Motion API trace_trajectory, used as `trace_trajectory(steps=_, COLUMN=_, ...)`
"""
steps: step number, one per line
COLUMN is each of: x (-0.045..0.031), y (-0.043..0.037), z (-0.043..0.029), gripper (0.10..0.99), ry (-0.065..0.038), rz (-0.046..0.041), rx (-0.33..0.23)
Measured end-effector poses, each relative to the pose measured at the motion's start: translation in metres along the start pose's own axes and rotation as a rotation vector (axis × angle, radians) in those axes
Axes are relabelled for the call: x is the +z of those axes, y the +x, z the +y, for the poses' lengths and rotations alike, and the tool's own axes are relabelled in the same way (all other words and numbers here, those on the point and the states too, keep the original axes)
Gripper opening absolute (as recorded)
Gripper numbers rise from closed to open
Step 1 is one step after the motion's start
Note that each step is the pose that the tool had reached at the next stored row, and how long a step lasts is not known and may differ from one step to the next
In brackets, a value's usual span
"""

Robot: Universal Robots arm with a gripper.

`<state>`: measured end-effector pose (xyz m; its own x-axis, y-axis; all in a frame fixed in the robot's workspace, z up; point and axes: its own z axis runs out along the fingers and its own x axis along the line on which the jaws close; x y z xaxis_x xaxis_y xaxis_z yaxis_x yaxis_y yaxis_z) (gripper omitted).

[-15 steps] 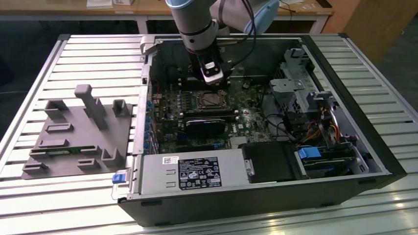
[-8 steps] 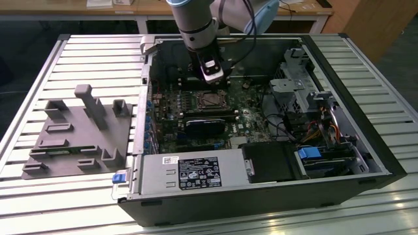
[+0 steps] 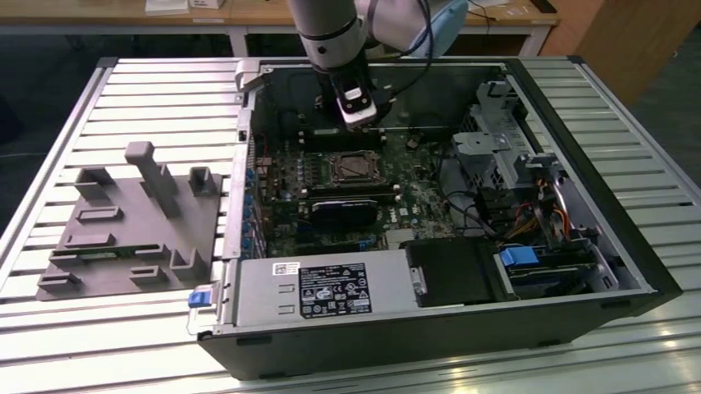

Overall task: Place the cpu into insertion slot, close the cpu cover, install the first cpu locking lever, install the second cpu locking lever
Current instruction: 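Install the first cpu locking lever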

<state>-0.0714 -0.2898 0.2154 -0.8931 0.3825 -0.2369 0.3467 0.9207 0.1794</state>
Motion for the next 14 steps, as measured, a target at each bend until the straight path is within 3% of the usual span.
trace_trajectory(steps=3, x=-0.0042, y=-0.0011, z=0.0008, gripper=0.102, ry=0.0, rz=0.0, rx=0.0)
trace_trajectory(steps=8, x=-0.004, y=-0.0014, z=0.0009, gripper=0.102, ry=0.001, rz=0.0028, rx=0.0)
trace_trajectory(steps=14, x=-0.0018, y=-0.0062, z=0.0024, gripper=0.102, ry=0.031, rz=0.0678, rx=0.005)
